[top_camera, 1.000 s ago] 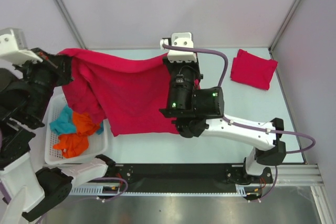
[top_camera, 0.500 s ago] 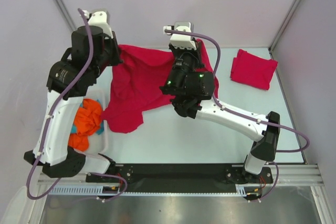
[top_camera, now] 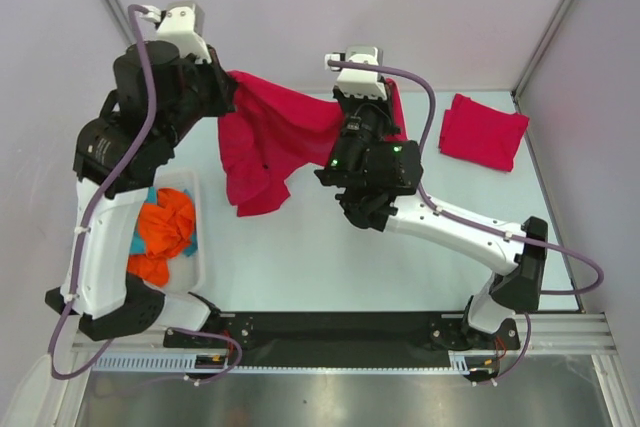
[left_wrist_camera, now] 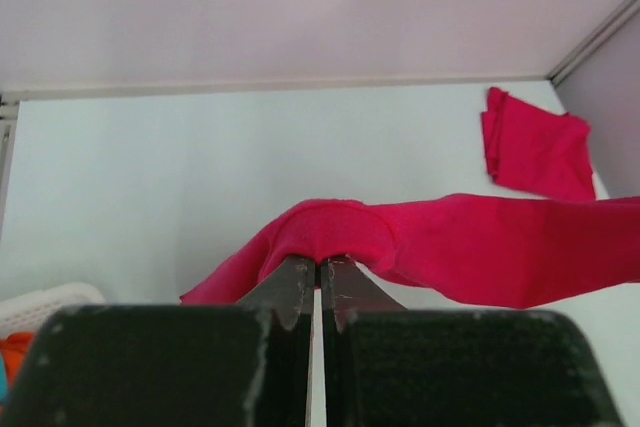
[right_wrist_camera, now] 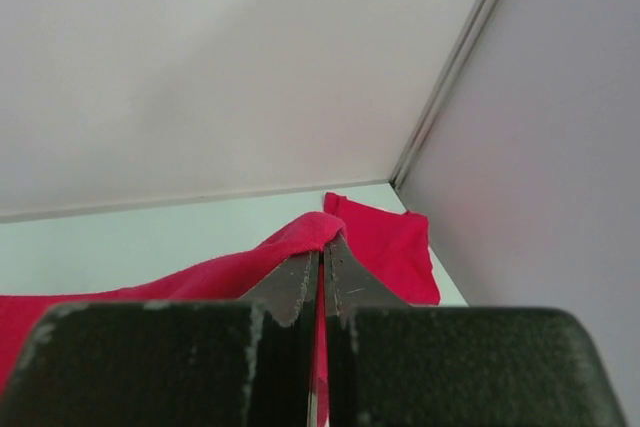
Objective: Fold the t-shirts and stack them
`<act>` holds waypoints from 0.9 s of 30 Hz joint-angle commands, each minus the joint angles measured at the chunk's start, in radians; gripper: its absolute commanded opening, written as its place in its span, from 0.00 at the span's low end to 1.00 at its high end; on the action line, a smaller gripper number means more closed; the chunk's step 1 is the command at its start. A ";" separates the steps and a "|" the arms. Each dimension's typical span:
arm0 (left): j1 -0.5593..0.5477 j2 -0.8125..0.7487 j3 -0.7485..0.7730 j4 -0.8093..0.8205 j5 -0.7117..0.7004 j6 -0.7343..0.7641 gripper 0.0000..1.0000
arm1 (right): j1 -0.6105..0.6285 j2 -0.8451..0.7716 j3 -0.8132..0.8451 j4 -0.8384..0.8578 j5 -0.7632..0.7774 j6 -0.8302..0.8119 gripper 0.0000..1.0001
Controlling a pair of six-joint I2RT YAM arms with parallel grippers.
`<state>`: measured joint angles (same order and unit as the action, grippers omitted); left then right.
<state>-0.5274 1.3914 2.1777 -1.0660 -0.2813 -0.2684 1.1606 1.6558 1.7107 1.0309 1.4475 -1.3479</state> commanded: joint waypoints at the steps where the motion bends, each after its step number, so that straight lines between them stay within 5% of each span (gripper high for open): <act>1: -0.026 -0.049 0.079 0.023 0.021 0.023 0.00 | 0.047 -0.062 0.017 0.095 -0.018 -0.039 0.00; 10: -0.036 -0.190 0.047 0.006 0.085 0.020 0.00 | 0.152 0.010 0.107 0.452 -0.055 -0.399 0.00; 27: -0.036 -0.328 -0.029 -0.048 -0.024 0.021 0.00 | 0.364 0.206 0.424 0.486 -0.145 -0.540 0.00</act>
<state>-0.5560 1.0622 2.1578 -1.1324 -0.2859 -0.2680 1.4799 1.8248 2.0136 1.3109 1.3685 -1.8206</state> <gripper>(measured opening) 0.010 0.010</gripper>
